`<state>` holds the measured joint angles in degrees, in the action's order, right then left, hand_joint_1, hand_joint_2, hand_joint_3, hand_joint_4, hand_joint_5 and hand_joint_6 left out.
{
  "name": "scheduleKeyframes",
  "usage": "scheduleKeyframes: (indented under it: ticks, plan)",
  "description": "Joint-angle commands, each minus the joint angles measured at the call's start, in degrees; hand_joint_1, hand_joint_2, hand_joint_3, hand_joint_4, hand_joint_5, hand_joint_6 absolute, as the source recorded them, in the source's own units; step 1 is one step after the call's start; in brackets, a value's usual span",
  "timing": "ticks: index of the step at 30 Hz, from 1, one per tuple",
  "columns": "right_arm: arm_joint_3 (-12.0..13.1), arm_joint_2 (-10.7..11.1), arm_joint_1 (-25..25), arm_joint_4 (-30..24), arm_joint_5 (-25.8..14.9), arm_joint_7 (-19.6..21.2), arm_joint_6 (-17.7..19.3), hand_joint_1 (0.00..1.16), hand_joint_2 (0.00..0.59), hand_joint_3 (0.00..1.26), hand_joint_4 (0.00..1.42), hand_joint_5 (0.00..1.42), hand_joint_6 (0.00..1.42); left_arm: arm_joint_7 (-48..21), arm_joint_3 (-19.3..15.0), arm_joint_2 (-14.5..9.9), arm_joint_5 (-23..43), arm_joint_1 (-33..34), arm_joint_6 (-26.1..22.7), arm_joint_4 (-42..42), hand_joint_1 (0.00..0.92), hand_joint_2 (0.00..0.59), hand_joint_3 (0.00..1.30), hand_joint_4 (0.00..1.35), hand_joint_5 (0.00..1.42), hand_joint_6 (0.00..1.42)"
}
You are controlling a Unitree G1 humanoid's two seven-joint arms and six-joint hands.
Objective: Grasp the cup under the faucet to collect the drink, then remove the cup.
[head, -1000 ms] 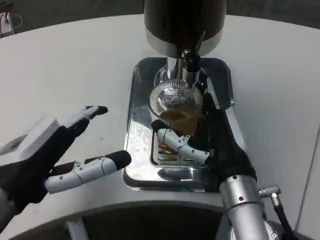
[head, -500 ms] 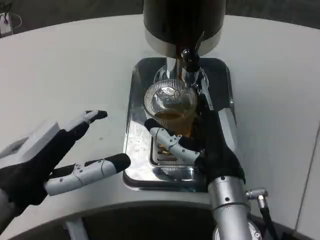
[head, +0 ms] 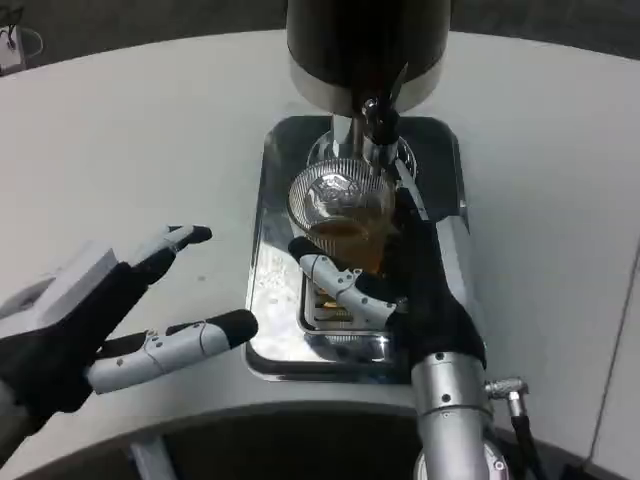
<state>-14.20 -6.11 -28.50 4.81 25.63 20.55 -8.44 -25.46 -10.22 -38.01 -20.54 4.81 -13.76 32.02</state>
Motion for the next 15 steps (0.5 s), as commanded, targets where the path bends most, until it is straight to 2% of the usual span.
scheduleKeyframes:
  ticks: [1,6,9,11,15]
  plan:
    - [-0.45,-4.66,-0.91,3.18,-0.45,3.5,-0.56,0.76,0.233,0.17,0.23,0.3,0.2,-0.53,-0.65,-0.56,0.15,-1.41,-0.72,-0.41,0.0,0.061,0.12,0.02,0.09,0.21]
    - [-0.53,-6.78,-1.2,5.08,-2.05,7.88,0.66,0.79,0.236,0.25,0.32,0.41,0.36,-0.59,-1.01,-0.51,0.32,-2.51,-0.92,-0.15,0.0,0.061,0.12,0.02,0.09,0.21]
    - [-0.74,-7.18,-1.57,5.98,-3.04,9.36,1.18,0.81,0.24,0.28,0.36,0.47,0.45,-0.67,-1.27,-0.66,0.45,-2.92,-0.98,-0.06,0.0,0.061,0.13,0.02,0.09,0.21]
    - [-0.61,-7.71,-1.65,6.43,-4.04,10.46,1.46,0.81,0.242,0.3,0.39,0.53,0.58,-0.68,-1.56,-0.72,0.56,-3.14,-1.18,-0.04,0.0,0.061,0.13,0.03,0.09,0.21]
    - [-0.63,-8.25,-1.43,6.7,-5.69,12.36,2.03,0.83,0.24,0.34,0.47,0.63,0.68,-0.83,-1.73,-0.77,0.61,-3.45,-1.13,-0.04,0.0,0.061,0.13,0.03,0.09,0.21]
